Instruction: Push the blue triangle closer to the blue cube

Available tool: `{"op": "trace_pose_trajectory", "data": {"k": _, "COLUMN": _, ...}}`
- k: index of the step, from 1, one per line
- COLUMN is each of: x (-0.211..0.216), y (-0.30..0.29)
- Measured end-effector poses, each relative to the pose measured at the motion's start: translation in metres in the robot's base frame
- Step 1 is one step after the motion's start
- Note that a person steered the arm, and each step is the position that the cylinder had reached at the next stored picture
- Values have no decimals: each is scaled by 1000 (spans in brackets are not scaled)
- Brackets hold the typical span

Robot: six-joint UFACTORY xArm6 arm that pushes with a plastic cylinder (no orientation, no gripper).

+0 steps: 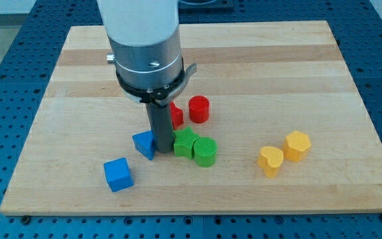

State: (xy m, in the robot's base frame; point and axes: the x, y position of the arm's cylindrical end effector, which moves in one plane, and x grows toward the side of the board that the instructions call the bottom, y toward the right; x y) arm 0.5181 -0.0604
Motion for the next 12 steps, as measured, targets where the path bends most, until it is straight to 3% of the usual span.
{"op": "trace_pose_trajectory", "data": {"k": 4, "x": -5, "y": -57}}
{"op": "trace_pose_trajectory", "data": {"k": 6, "x": -42, "y": -71}}
{"op": "trace_pose_trajectory", "data": {"k": 8, "x": -32, "y": -116}}
{"op": "trace_pose_trajectory", "data": {"k": 9, "x": -13, "y": -92}}
{"op": "trace_pose_trajectory", "data": {"k": 12, "x": -31, "y": -53}}
